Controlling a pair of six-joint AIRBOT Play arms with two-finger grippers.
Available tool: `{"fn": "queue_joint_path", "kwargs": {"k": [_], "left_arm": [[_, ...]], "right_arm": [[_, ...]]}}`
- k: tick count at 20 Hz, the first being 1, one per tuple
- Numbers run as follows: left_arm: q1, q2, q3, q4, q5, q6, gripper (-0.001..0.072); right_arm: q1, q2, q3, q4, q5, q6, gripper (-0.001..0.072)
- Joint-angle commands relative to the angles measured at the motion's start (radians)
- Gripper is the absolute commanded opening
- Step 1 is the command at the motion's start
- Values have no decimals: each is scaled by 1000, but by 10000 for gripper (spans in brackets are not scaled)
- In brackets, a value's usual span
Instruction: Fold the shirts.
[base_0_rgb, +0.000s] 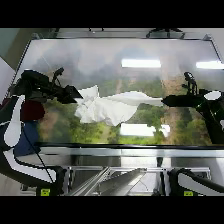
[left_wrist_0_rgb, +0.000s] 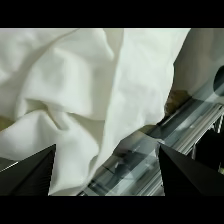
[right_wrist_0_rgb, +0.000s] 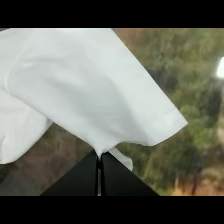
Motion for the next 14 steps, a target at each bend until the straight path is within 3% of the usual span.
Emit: {"fn": "queue_joint_path", "kwargs": {"k": [1,4,8,11,14], "left_arm": [[22,-2,11,81,-53,-63,705],[-11,-2,11,175,-132,-106,705],[-92,-19,11,172,-262,-107,705],[-148,-84,11,171,-296,-131,705],[-175,-150,11,170,-357,-132,705]], "right_arm": [[0,55,7,-167,-4,88,20],[-6,81,7,-179,-5,98,20],[-6,80,7,-180,11,87,19],[-26,81,7,-226,133,34,19],[-101,81,7,-249,130,33,19]]}}
